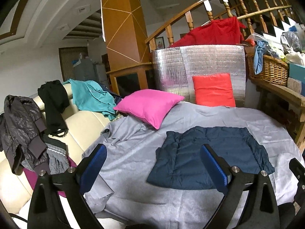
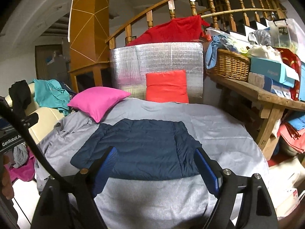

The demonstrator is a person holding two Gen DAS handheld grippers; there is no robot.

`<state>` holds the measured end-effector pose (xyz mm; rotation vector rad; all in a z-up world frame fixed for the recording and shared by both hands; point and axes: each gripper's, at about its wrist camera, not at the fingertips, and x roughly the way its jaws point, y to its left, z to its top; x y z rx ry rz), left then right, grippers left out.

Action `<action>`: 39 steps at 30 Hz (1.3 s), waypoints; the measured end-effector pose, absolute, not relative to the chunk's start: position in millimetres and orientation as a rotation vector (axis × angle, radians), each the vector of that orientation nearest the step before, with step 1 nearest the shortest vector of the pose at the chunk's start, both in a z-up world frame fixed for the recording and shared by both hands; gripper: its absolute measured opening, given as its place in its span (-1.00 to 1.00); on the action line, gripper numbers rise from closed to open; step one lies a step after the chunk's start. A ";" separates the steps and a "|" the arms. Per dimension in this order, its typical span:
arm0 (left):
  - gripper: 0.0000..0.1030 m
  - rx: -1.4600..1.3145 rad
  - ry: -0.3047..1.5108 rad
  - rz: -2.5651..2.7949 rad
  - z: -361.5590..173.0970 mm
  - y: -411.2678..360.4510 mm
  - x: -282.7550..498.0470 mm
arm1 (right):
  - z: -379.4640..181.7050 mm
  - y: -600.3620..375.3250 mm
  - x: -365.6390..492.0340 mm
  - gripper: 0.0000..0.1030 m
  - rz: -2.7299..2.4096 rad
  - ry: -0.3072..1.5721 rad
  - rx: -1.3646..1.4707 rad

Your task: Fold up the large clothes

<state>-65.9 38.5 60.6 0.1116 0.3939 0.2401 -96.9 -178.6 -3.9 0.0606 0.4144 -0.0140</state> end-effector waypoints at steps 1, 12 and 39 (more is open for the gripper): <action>0.90 0.111 0.389 0.240 62.8 38.3 -67.8 | -2.0 -178.6 -97.9 0.65 -0.019 0.412 0.057; 0.90 0.092 0.369 0.241 74.4 35.6 -79.5 | 14.2 -173.7 -109.2 0.65 -0.044 0.385 0.062; 0.91 0.101 0.368 0.255 71.7 34.4 -80.5 | 6.6 -179.3 -102.5 0.65 -0.047 0.410 0.092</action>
